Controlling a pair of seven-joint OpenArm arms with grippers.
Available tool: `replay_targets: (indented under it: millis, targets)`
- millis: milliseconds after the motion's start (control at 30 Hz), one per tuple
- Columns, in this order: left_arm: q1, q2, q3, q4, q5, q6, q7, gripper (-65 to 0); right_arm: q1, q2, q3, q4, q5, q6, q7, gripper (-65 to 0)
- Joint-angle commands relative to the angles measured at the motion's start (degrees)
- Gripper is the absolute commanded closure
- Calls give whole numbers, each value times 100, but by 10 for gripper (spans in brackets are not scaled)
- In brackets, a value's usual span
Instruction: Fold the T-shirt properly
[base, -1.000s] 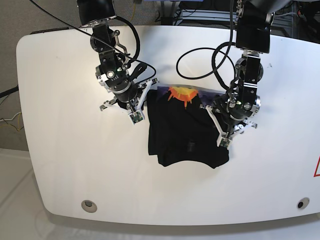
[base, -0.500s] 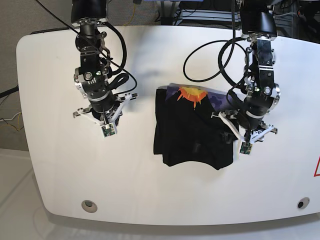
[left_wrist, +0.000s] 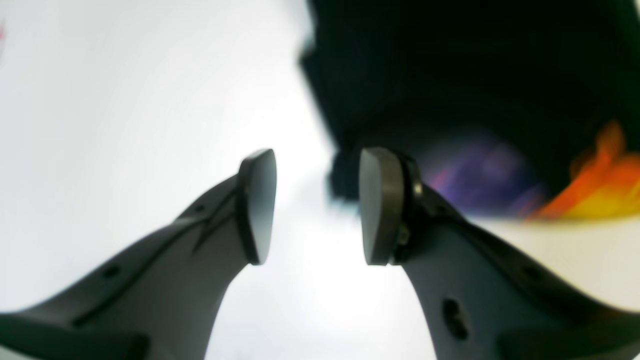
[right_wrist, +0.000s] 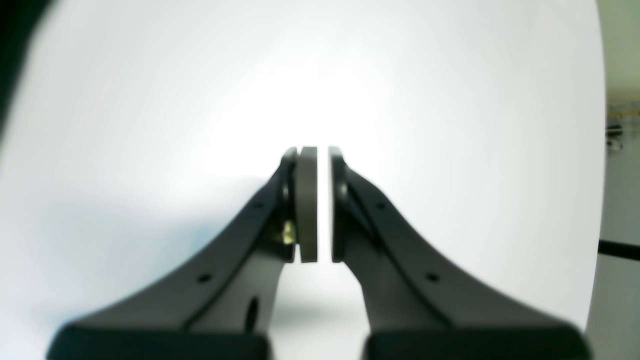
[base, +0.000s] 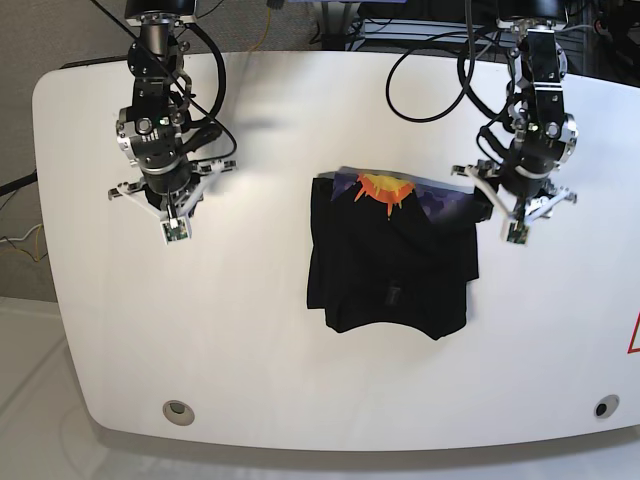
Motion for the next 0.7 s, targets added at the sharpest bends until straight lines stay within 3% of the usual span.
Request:
replay_targets:
  millis: [0, 200, 667]
  targets:
    - [133, -70, -204, 134, 31, 43, -120, -250, -103, 32, 251, 145, -21, 119, 114, -31]
    - [608, -193, -626, 143, 31, 35, -120, -249, -490, 32, 823, 171, -30, 409, 122, -31]
    - [1768, -290, -1048, 143, 31, 35, -129, -248, -1483, 40, 1517, 233, -30, 418, 158, -30]
